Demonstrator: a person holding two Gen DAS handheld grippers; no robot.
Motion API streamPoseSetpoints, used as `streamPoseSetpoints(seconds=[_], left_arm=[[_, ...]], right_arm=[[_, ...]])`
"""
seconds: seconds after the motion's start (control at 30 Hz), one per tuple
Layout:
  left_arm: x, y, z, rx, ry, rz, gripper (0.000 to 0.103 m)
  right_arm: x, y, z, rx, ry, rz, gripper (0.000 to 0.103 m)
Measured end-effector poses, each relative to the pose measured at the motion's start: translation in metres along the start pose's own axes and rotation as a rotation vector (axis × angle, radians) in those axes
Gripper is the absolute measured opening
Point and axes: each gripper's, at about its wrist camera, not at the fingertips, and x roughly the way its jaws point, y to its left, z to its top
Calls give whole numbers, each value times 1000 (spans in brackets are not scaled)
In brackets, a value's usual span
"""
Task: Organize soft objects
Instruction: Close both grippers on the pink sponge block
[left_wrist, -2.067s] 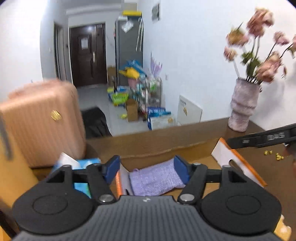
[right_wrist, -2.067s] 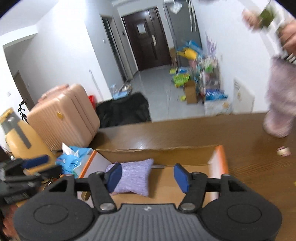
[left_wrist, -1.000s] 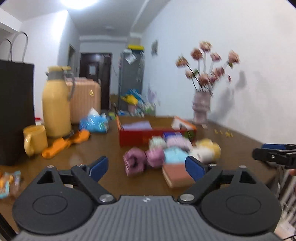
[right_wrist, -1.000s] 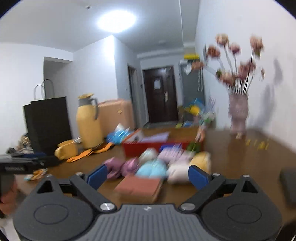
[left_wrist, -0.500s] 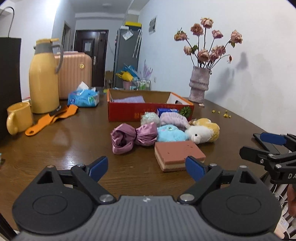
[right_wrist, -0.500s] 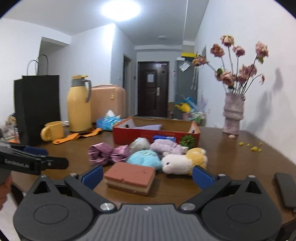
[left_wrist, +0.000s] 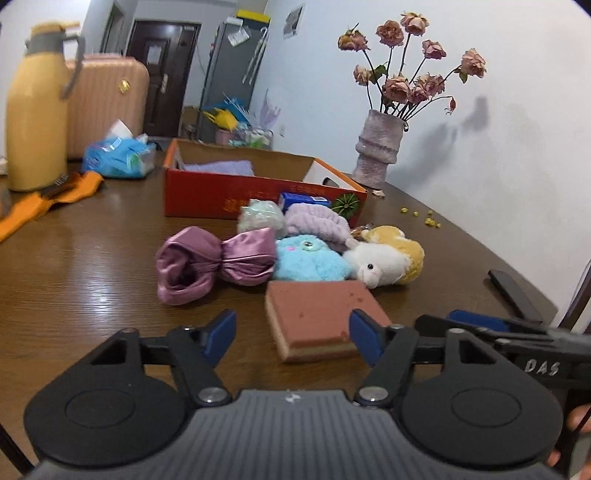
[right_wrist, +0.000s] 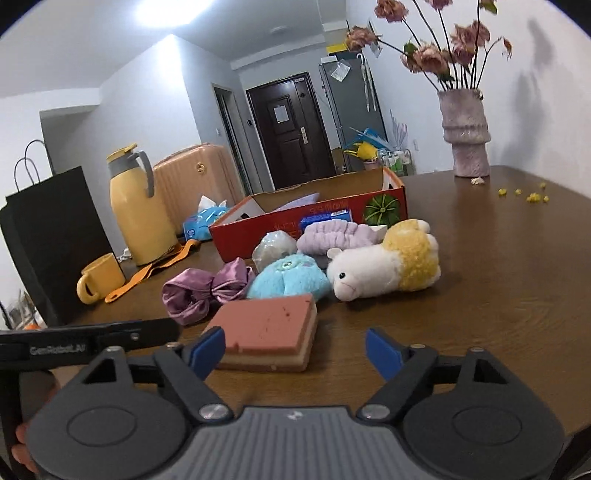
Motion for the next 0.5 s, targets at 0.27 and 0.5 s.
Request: streamPoseSetpoints(seconds=[0.27,0.5], left_arm=[[56,17,14,-108,121,-78,39],[63,27,11,-175,135,-112,35]], right_arm=[[61,-18,16,134,80,60,34],[81,-30,13,213,115,88,34]])
